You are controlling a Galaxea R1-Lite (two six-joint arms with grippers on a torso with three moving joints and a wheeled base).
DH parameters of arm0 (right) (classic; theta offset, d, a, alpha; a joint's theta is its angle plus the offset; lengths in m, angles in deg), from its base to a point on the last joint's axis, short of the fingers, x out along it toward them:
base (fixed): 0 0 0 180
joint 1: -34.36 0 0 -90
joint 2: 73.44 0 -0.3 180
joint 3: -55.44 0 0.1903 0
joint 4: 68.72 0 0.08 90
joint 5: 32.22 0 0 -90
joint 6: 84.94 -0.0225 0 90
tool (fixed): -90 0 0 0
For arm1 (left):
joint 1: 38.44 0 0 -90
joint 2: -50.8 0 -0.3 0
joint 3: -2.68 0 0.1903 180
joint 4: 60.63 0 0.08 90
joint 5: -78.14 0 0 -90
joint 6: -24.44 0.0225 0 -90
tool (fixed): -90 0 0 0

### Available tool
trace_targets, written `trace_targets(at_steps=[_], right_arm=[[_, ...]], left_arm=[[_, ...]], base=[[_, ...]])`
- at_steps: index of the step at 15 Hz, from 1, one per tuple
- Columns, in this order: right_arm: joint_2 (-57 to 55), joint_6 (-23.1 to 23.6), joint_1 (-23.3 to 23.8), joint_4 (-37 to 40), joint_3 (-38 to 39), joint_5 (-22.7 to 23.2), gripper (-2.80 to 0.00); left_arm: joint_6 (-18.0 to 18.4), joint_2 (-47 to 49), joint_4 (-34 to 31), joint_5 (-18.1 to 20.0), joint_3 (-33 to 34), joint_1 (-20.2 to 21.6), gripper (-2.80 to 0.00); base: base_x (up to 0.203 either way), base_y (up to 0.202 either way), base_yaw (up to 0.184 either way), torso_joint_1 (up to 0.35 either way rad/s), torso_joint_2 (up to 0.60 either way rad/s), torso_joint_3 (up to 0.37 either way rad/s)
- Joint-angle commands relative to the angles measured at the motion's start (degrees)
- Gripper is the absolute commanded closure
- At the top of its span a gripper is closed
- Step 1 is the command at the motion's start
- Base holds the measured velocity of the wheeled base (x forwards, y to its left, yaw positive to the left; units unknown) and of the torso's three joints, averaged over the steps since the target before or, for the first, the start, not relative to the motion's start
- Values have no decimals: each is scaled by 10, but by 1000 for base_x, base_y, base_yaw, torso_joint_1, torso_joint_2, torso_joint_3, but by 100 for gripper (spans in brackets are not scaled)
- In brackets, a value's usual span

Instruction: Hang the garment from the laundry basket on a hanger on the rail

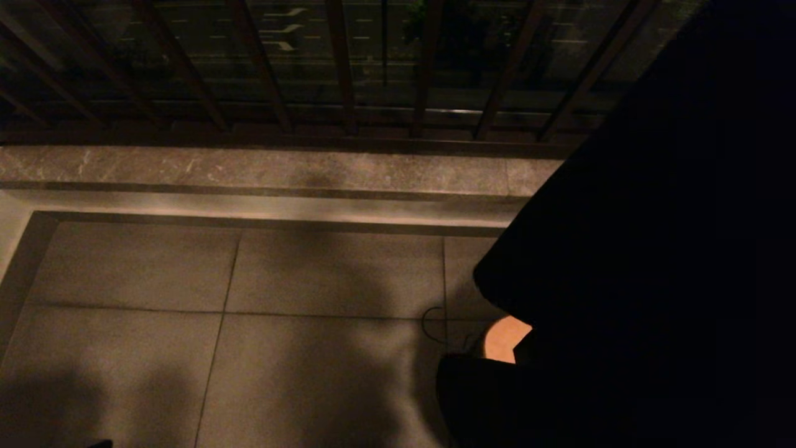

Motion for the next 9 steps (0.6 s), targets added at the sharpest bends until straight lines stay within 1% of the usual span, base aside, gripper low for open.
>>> trace_targets(at_steps=[1, 4, 6, 7, 8, 9], right_arm=[[-125, 0, 0, 8, -47, 19, 0], [-333, 11, -6, 18, -109, 108, 0], [-479, 10, -37, 20, -147, 151, 0], [-537, 0, -61, 19, -163, 165, -280], [-594, -21, -90, 9, -179, 174, -280], [-643, -50, -119, -17, -190, 174, -280]], left_arm=[[0, 0, 0, 0, 1, 0, 0], [0, 0, 0, 0, 1, 0, 0], [0, 0, 1, 0, 1, 0, 0], [0, 0, 0, 0, 1, 0, 0], [0, 0, 0, 0, 1, 0, 0], [0, 0, 0, 0, 1, 0, 0]], base=[[0, 0, 0, 0, 0, 0], [0, 0, 0, 0, 0, 0], [0, 0, 0, 0, 0, 0], [0, 0, 0, 0, 0, 0], [0, 0, 0, 0, 0, 0], [0, 0, 0, 0, 0, 0]])
